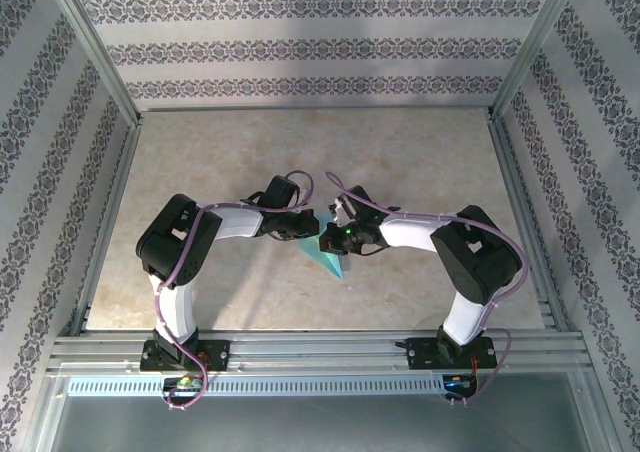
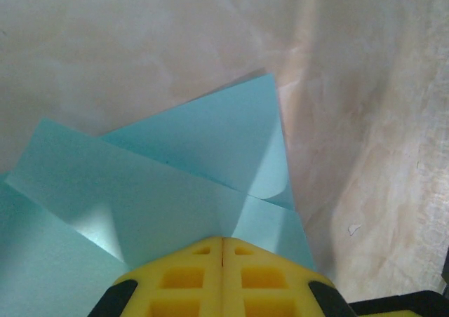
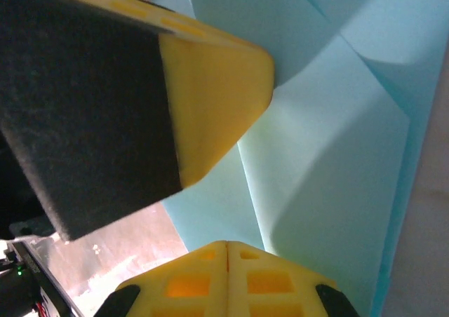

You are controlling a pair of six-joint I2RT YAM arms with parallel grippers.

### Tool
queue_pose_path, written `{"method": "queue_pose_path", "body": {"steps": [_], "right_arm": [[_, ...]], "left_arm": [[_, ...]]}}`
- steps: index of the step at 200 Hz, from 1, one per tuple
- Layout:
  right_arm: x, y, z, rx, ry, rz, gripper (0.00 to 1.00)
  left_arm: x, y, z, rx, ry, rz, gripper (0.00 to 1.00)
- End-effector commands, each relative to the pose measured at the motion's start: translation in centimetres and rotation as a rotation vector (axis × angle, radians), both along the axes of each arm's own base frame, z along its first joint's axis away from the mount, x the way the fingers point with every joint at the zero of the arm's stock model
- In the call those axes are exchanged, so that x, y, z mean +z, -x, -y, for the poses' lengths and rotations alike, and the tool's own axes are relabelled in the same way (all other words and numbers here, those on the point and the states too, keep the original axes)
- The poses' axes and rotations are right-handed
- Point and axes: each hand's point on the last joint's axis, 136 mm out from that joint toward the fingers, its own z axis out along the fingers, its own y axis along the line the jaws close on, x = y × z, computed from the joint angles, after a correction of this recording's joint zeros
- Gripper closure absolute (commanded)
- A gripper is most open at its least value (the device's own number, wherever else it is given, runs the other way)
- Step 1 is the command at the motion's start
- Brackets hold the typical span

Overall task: Fold a paper plane with a square sheet of paper (fold left side to right side)
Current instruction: Fourth fold the wing at the center of the table.

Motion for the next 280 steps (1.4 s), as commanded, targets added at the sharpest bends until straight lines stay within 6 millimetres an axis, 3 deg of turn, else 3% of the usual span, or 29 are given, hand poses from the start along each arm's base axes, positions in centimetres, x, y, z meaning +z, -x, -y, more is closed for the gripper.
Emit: {"method": "queue_pose_path", "body": {"steps": [1, 71, 150, 280], "right_arm": [[0.3, -2.0, -0.2, -0.039, -0.012, 0.039, 1.0], [-0.9, -2.8, -0.3, -0.037, -0.002, 0.031, 1.0], [-2.1, -0.4, 0.5, -0.001, 0.038, -0.014, 1.0], [-2.2, 3.5, 1.8, 0.052, 0.061, -0.065, 1.0]], "left_arm": [[-2.5, 1.9, -0.8, 0.004, -0.073, -0.068, 1.0], [-2.6, 2.0, -0.7, 0.005, -0.077, -0.072, 1.0], [-3.3, 1.9, -1.3, 0.029, -0.113, -0.091, 1.0], [-4.2, 2.1, -1.7, 0.042, -0.142, -0.114, 1.0]]}}
